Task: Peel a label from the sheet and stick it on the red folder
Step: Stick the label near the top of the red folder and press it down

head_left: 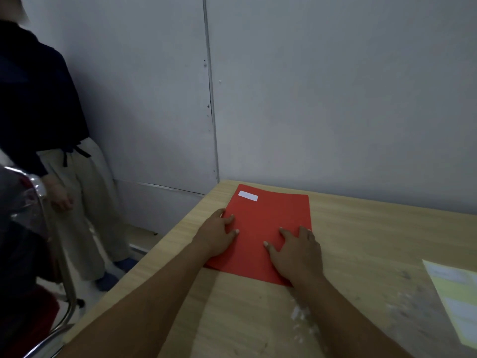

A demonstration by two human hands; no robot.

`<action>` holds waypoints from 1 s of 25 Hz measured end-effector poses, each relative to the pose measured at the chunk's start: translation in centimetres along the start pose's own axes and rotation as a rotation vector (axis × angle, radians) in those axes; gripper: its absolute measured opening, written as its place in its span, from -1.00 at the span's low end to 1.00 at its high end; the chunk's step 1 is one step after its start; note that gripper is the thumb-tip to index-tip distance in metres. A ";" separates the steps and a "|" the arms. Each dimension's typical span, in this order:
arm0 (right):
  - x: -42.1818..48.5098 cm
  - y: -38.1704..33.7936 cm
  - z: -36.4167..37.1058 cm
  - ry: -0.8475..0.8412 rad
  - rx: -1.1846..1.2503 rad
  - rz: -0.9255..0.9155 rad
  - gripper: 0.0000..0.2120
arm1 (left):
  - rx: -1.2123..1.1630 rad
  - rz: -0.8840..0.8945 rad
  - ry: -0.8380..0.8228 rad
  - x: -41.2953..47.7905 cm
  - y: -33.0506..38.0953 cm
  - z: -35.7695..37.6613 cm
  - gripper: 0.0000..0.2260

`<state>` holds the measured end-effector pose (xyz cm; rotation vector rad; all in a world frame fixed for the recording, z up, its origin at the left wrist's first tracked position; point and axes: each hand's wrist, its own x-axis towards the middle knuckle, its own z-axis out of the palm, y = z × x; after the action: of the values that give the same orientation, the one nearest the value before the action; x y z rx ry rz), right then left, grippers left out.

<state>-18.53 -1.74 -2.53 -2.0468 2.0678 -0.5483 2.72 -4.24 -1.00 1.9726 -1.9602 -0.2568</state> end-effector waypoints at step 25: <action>3.8 -3.8 3.6 0.061 0.035 -0.002 -0.30 | 0.038 -0.077 0.027 4.1 -3.8 -0.3 -0.48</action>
<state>-13.82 -5.89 -3.91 -2.0374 2.0743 -0.6504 6.48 -8.32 -1.66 2.0669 -1.8889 -0.2123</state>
